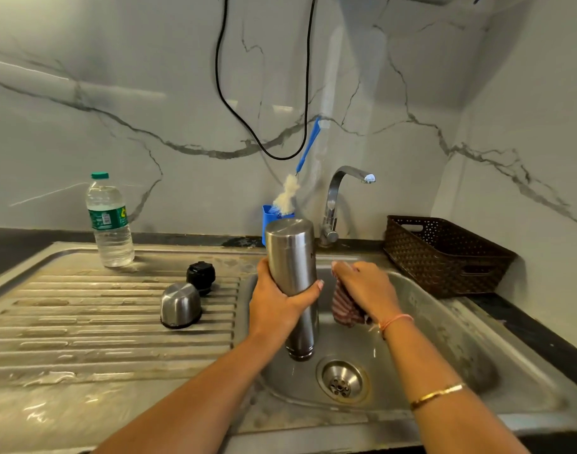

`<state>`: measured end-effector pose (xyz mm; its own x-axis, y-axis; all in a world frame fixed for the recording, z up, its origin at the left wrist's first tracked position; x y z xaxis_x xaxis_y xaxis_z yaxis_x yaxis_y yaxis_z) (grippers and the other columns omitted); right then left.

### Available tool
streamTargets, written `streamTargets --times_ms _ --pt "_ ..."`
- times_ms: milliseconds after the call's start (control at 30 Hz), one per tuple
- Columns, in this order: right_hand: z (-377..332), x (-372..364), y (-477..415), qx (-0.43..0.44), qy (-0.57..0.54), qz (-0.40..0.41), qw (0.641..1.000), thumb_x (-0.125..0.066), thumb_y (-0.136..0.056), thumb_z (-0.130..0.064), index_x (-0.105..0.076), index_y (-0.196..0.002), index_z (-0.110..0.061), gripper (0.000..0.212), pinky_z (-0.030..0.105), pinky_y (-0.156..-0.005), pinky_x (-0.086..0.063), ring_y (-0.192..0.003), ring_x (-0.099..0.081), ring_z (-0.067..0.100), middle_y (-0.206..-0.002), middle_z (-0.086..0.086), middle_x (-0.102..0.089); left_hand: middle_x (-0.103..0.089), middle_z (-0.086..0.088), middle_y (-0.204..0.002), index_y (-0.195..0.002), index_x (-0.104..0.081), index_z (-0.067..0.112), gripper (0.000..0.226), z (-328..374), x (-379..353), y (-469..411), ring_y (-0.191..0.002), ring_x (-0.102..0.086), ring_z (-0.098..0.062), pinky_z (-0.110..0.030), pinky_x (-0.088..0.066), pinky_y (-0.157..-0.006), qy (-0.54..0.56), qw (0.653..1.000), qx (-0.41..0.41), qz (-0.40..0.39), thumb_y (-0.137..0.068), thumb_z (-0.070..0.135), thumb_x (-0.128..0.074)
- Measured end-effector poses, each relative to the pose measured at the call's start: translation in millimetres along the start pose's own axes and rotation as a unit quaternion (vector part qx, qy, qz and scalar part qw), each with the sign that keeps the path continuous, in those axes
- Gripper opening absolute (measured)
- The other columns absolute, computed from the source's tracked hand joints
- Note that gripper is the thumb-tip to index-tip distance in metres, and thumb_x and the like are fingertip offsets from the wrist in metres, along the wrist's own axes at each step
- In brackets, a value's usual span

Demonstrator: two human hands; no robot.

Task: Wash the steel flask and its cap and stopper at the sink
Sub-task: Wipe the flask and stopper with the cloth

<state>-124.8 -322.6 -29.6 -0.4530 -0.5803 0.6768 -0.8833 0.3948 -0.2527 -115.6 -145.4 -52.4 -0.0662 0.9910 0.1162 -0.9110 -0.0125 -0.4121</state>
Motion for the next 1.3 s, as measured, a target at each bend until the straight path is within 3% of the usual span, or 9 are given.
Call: streamTargets --times_ms 133,200,333,400,533,667,833,1067,1300 --pt "13.2 -11.1 0.9 -0.031 0.02 -0.009 0.999 -0.041 -0.087 -0.053 -0.062 -0.082 -0.016 0.043 0.033 -0.073 -0.043 -0.085 -0.059 0.028 -0.091 0.008 -0.064 -0.05 0.023 -0.101 -0.116 -0.028 0.042 0.079 11.2 7.4 0.0 -0.089 -0.055 0.006 -0.005 -0.04 -0.072 0.006 0.999 -0.042 0.03 -0.064 0.031 -0.086" --pt "16.0 -10.6 0.0 -0.036 0.017 -0.003 0.999 -0.041 -0.087 -0.052 -0.062 -0.083 -0.015 0.042 0.032 -0.071 -0.04 -0.084 -0.058 0.028 -0.092 0.008 -0.063 -0.05 0.021 -0.102 -0.122 -0.029 0.036 0.081 20.6 5.9 -4.8 -0.088 -0.055 0.003 -0.007 -0.039 -0.073 -0.023 0.998 -0.059 0.009 -0.064 0.034 -0.085" --pt "24.5 -12.2 0.5 -0.037 0.03 -0.004 0.999 -0.04 -0.086 -0.056 -0.061 -0.082 -0.015 0.046 0.034 -0.073 -0.044 -0.087 -0.06 0.029 -0.093 0.008 -0.065 -0.051 0.016 -0.102 -0.119 -0.035 0.034 0.072 11.4 0.5 -2.4 -0.095 -0.056 -0.008 -0.019 -0.042 -0.074 -0.087 0.996 0.002 -0.022 -0.065 0.047 -0.081" --pt "28.4 -12.7 1.7 -0.029 0.04 -0.006 0.999 -0.04 -0.087 -0.056 -0.06 -0.08 -0.015 0.046 0.034 -0.071 -0.043 -0.083 -0.059 0.027 -0.089 0.007 -0.064 -0.053 0.013 -0.103 -0.121 -0.037 0.032 0.071 10.3 5.5 -1.5 -0.096 -0.057 -0.01 -0.024 -0.046 -0.078 -0.062 0.998 0.025 -0.001 -0.067 0.045 -0.081" --pt "34.4 -9.8 6.0 -0.029 0.03 -0.016 0.999 -0.041 -0.088 -0.054 -0.06 -0.08 -0.016 0.043 0.035 -0.072 -0.045 -0.08 -0.059 0.024 -0.084 0.006 -0.062 -0.052 0.021 -0.093 -0.12 -0.037 0.032 0.069 29.4 37.9 -15.7 -0.082 -0.054 0.002 -0.019 -0.046 -0.073 -0.051 0.997 0.007 0.052 -0.068 0.041 -0.081" --pt "32.9 -11.9 7.5 -0.03 0.032 -0.033 0.998 -0.042 -0.09 -0.052 -0.06 -0.083 -0.017 0.04 0.037 -0.077 -0.048 -0.079 -0.059 0.024 -0.084 0.006 -0.063 -0.055 0.011 -0.103 -0.129 -0.039 0.023 0.077 39.8 89.1 -21.3 -0.088 -0.056 -0.009 -0.027 -0.046 -0.077 -0.106 0.99 -0.006 0.098 -0.068 0.041 -0.081" --pt "26.6 -17.4 9.6 -0.021 0.038 -0.034 0.999 -0.043 -0.088 -0.055 -0.061 -0.084 -0.019 0.041 0.04 -0.08 -0.049 -0.082 -0.06 0.026 -0.087 0.006 -0.064 -0.051 0.001 -0.113 -0.126 -0.044 0.021 0.074 40.6 165.9 -27.3 -0.097 -0.052 -0.016 -0.032 -0.043 -0.081 -0.193 0.967 -0.011 0.163 -0.066 0.046 -0.08" --pt "17.8 -27.7 13.3 -0.012 0.061 -0.045 0.997 -0.044 -0.09 -0.055 -0.061 -0.087 -0.019 0.04 0.037 -0.076 -0.048 -0.083 -0.059 0.026 -0.09 0.006 -0.064 -0.057 -0.007 -0.118 -0.122 -0.046 0.014 0.067 22.3 246.9 -46.4 -0.098 -0.055 -0.018 -0.032 -0.043 -0.08 -0.193 0.938 -0.004 0.286 -0.073 0.048 -0.075" --pt "15.4 -42.0 10.8 -0.023 0.101 -0.056 0.993 -0.044 -0.089 -0.056 -0.061 -0.085 -0.021 0.039 0.037 -0.074 -0.049 -0.08 -0.06 0.026 -0.088 0.005 -0.064 -0.056 -0.006 -0.12 -0.125 -0.043 0.016 0.073 -13.0 269.9 -85.0 -0.105 -0.057 -0.02 -0.032 -0.047 -0.087 -0.165 0.939 0.003 0.3 -0.07 0.049 -0.077"
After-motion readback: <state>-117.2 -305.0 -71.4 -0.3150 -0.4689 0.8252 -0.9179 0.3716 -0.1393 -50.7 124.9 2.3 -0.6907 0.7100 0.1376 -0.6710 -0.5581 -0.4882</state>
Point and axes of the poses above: each hand's wrist, its own y-axis away from the middle knuckle, its own x-axis out of the back of the hand, z = x × y, the point moved 6 cm from there along -y, towards the middle knuckle
